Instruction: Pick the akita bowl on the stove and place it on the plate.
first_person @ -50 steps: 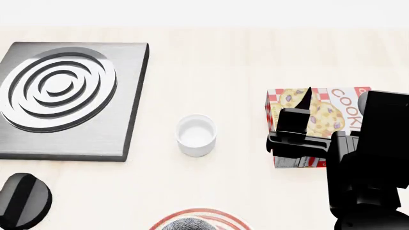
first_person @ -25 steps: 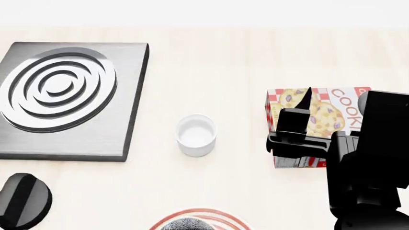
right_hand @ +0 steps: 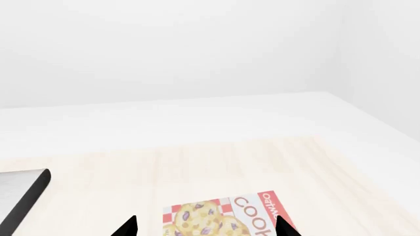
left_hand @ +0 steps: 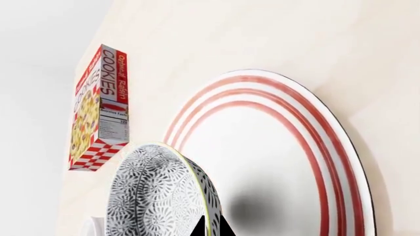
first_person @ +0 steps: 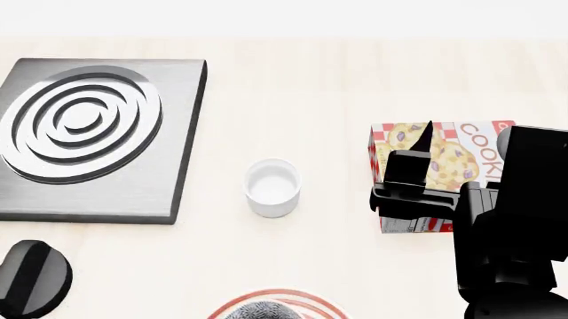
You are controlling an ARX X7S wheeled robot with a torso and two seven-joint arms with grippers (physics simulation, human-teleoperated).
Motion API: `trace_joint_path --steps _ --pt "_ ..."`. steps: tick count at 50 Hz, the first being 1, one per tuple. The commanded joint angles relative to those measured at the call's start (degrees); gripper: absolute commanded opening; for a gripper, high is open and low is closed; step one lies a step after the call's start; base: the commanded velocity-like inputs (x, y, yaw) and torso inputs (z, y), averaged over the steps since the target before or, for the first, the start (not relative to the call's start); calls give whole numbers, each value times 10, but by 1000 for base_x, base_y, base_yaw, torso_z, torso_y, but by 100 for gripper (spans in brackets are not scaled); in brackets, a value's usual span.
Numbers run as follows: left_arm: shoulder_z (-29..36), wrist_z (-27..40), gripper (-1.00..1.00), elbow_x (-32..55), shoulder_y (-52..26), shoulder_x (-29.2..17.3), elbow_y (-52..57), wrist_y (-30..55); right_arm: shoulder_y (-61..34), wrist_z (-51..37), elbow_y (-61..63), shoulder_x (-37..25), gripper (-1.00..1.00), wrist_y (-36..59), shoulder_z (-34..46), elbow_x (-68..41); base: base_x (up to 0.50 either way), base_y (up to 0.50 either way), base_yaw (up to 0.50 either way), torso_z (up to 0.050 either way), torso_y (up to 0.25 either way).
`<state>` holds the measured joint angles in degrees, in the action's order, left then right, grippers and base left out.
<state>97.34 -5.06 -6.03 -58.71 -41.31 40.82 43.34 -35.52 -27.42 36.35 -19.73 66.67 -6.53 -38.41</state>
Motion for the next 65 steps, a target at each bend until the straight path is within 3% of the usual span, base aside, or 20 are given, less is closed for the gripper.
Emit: trace_joint_path --steps 1,61,62,65 --pt "-23 -3 -100 -21 3 18 4 1 0 10 -1 10 100 -2 -12 9 0 0 0 0 0" --pt "-3 6 -100 -47 21 24 1 10 1 -2 -5 2 100 -10 -7 -5 0 0 0 0 0" --pt "-4 5 100 -47 21 24 5 15 1 -2 -5 2 100 -10 -7 -5 0 0 0 0 0" --pt "-2 8 100 -52 21 25 3 16 1 -3 -5 2 100 -11 -7 -6 0 0 0 0 0"
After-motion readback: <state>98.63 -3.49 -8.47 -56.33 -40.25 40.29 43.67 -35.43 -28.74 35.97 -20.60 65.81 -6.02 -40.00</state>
